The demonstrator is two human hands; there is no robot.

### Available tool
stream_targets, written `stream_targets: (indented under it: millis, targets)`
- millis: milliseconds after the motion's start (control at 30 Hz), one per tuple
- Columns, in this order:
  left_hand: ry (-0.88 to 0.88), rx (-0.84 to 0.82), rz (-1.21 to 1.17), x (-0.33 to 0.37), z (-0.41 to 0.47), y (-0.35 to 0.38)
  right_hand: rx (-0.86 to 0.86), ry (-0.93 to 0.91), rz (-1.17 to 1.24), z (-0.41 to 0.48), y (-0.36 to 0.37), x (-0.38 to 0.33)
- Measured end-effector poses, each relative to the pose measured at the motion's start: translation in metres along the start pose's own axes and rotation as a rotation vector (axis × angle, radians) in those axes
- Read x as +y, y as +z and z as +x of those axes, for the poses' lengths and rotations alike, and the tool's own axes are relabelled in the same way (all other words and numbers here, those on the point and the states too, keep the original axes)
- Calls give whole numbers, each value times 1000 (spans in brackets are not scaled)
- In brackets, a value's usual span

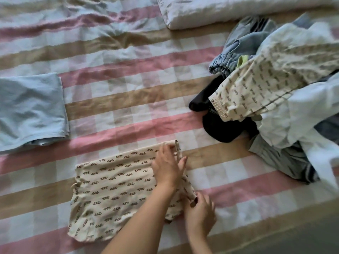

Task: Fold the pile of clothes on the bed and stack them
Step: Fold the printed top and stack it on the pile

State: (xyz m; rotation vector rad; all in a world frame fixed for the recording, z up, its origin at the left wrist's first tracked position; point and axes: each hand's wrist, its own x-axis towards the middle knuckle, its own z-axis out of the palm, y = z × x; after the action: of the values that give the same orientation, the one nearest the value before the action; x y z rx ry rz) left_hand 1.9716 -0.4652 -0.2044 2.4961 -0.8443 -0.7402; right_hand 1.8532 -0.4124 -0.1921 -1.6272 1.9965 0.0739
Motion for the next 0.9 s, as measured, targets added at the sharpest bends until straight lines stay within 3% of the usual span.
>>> stream_targets:
  millis: [167,300,400,533,633,900]
  targets:
    - [-73,-14,-46,6,4,1,-43,4,401,-16,-6,-12]
    - [-9,-10,-266,-3,5,-24,15,-46,494,-41,-5,-31]
    - [-106,-38,-516,-17,5,-55,47,-189,494,-60,2,-43]
    - [-241,-129,-934,-61,0,-103,145,-597,437,-87,12,-62]
    - [-325,-159,-1156,-104,-7,-132,156,-795,408,-110,26,-75]
    - [-399,-24,-1232,-193,-15,-164,-10,-1045,198,-156,71,-102]
